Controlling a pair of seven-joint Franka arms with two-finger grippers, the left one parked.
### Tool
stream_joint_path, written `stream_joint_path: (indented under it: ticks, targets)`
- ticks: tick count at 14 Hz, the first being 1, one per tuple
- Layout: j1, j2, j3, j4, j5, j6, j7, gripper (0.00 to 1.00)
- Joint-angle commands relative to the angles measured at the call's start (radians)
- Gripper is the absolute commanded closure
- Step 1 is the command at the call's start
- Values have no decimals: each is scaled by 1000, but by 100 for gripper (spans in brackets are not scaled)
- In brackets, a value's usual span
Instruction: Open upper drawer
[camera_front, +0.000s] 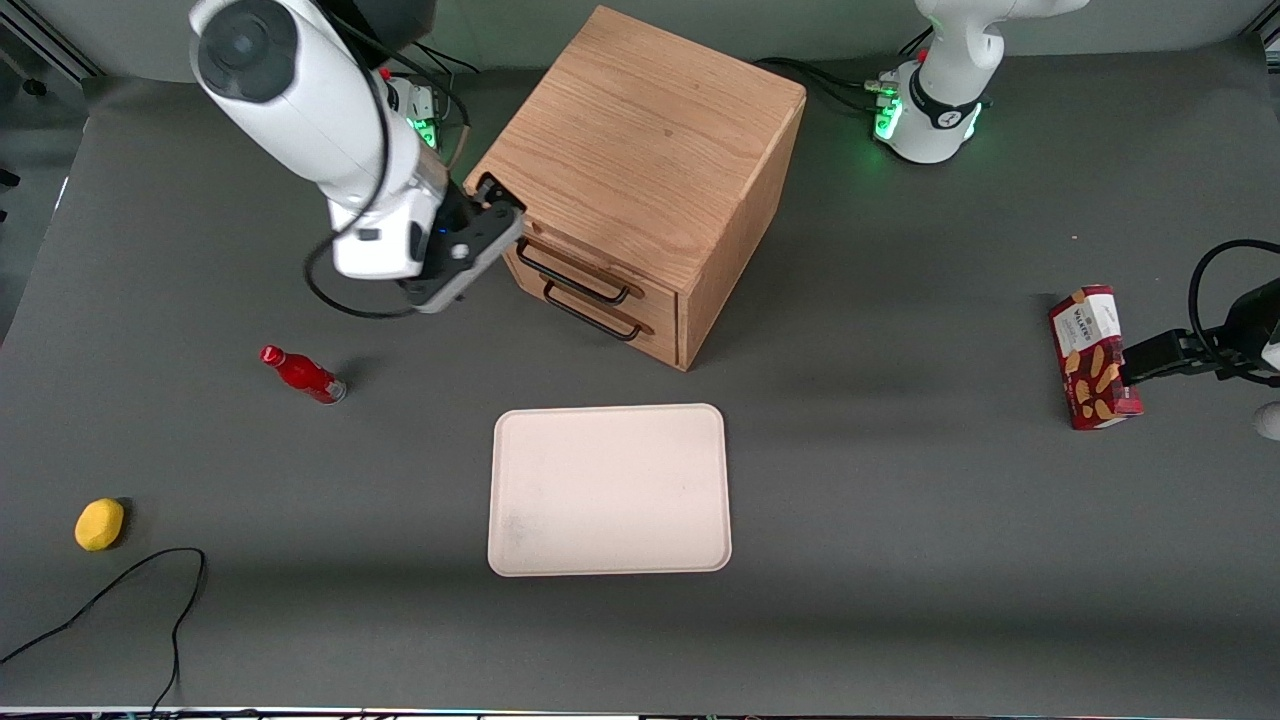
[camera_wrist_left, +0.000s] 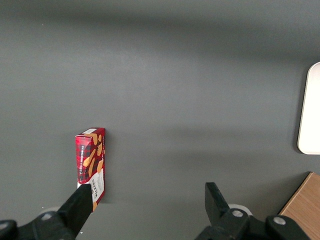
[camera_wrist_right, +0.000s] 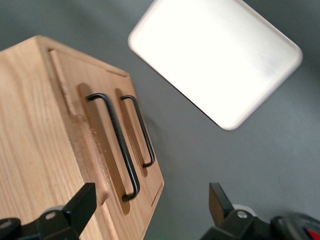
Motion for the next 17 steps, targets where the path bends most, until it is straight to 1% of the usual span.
stream_joint_path:
  ticks: [1, 4, 6, 11, 17]
  targets:
    - [-4, 24, 3, -32, 46, 42, -100, 0]
    - [-3, 32, 5, -130, 46, 161, -164, 0]
    - [14, 41, 5, -192, 45, 227, -164, 0]
    - [42, 62, 6, -232, 45, 237, -155, 0]
    - [42, 90, 6, -252, 29, 304, -166, 0]
